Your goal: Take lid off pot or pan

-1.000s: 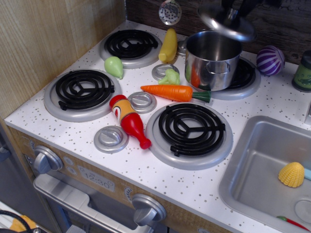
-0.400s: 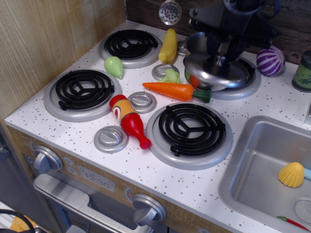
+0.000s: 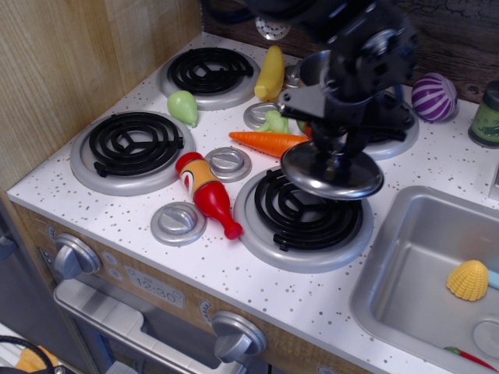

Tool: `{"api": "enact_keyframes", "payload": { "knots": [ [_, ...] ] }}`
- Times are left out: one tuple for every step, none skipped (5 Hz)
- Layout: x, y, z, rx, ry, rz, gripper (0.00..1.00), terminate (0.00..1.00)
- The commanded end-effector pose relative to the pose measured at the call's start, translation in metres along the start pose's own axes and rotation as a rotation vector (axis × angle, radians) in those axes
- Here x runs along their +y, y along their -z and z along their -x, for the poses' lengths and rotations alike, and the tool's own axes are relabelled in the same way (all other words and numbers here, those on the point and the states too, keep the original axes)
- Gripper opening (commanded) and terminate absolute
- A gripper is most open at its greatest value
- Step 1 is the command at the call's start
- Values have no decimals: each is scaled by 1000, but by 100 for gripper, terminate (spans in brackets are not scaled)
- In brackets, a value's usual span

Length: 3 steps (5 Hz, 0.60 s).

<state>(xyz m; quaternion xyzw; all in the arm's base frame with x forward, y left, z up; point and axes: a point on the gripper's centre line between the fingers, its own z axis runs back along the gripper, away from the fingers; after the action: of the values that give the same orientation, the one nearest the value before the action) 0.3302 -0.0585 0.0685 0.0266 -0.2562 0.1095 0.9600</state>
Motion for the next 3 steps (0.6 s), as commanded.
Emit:
{"api": "enact_keyframes", "payload": {
  "knots": [
    [13,6,6,-30,58,0,0,0],
    [13,6,6,-30,58,0,100,0],
    [13,6,6,-30,58,0,100,0]
  ]
}}
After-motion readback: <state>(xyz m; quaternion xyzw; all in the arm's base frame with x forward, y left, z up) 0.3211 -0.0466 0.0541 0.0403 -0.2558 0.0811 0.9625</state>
